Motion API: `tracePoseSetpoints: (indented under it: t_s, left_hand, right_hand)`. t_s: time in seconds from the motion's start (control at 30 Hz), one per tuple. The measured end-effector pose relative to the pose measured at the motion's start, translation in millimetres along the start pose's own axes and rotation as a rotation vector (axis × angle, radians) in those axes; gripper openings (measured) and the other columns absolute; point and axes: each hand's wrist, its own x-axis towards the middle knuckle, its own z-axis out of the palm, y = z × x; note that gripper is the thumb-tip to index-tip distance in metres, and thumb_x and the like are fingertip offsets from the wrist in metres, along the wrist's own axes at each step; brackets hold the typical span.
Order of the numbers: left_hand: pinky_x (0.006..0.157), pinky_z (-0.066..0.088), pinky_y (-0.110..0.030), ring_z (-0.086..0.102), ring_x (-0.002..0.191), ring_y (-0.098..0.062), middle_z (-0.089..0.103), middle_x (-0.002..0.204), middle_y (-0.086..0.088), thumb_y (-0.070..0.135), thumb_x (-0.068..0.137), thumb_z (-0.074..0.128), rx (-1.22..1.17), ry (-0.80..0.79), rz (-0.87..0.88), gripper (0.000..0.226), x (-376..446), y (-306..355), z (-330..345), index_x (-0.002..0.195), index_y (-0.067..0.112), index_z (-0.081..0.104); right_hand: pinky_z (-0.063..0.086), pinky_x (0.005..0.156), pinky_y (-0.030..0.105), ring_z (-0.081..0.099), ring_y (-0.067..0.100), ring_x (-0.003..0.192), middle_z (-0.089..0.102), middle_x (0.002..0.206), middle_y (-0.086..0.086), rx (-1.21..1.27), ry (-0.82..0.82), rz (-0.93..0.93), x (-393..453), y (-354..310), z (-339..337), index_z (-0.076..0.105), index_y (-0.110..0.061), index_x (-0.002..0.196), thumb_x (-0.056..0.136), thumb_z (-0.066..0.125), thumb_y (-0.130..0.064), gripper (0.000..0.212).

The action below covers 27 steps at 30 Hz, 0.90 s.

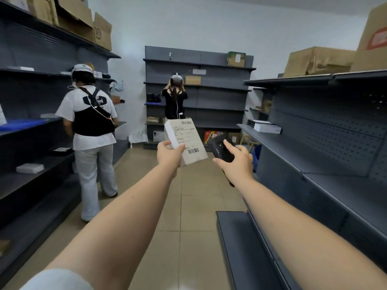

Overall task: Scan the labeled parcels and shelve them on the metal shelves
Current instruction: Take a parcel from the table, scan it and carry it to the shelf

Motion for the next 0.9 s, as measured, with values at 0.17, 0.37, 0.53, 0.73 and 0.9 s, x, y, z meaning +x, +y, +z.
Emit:
tracePoseSetpoints:
  t_s: [0.17, 0.37, 0.53, 0.73, 0.9]
  left_hand:
    - [0.084, 0.059, -0.045, 0.066, 0.1, -0.023, 0.06, 0.119, -0.001, 0.02, 0.089, 0.075, 0.054, -0.063, 0.023, 0.047, 126.8, -12.8, 90.7, 0.128, 0.017, 0.048]
    - [0.068, 0.058, -0.037, 0.064, 0.091, -0.016, 0.062, 0.108, 0.0, 0.02, 0.09, 0.074, 0.086, -0.164, 0.017, 0.041, 263.4, -37.5, 192.1, 0.121, 0.018, 0.047]
    - [0.083, 0.059, -0.053, 0.069, 0.102, -0.025, 0.064, 0.121, -0.004, 0.022, 0.085, 0.078, 0.053, -0.311, -0.017, 0.042, 377.2, -83.6, 278.4, 0.116, 0.024, 0.049]
    - [0.068, 0.063, -0.044, 0.07, 0.101, -0.021, 0.067, 0.119, -0.002, 0.019, 0.089, 0.076, 0.071, -0.589, -0.102, 0.044, 492.1, -118.9, 403.9, 0.126, 0.016, 0.054]
    - [0.076, 0.062, -0.051, 0.073, 0.095, -0.025, 0.073, 0.108, -0.008, 0.012, 0.094, 0.069, 0.095, -0.886, -0.227, 0.014, 536.8, -134.4, 518.7, 0.105, 0.014, 0.062]
  right_hand:
    - [0.036, 0.1, 0.037, 0.03, 0.021, 0.132, 0.04, 0.143, -0.005, -0.051, 0.028, -0.021, 138.3, 41.0, 26.6, 0.047, -0.042, 0.141, 0.08, 0.077, -0.042, 0.068]
    - [0.037, 0.106, 0.047, 0.033, 0.024, 0.129, 0.041, 0.142, -0.002, -0.182, 0.12, 0.04, 283.3, 100.4, 53.1, 0.047, -0.043, 0.141, 0.081, 0.074, -0.044, 0.066]
    - [0.035, 0.104, 0.043, 0.031, 0.025, 0.131, 0.04, 0.143, -0.001, -0.314, 0.2, 0.087, 390.2, 152.2, 74.2, 0.044, -0.043, 0.143, 0.084, 0.072, -0.043, 0.065]
    - [0.03, 0.107, 0.045, 0.031, 0.027, 0.129, 0.038, 0.143, 0.002, -0.465, 0.345, 0.204, 502.3, 213.0, 75.2, 0.042, -0.043, 0.144, 0.085, 0.071, -0.043, 0.066]
    - [0.032, 0.108, 0.047, 0.032, 0.031, 0.132, 0.039, 0.147, 0.006, -0.522, 0.554, 0.394, 553.9, 268.8, 36.8, 0.044, -0.042, 0.143, 0.083, 0.073, -0.043, 0.066]
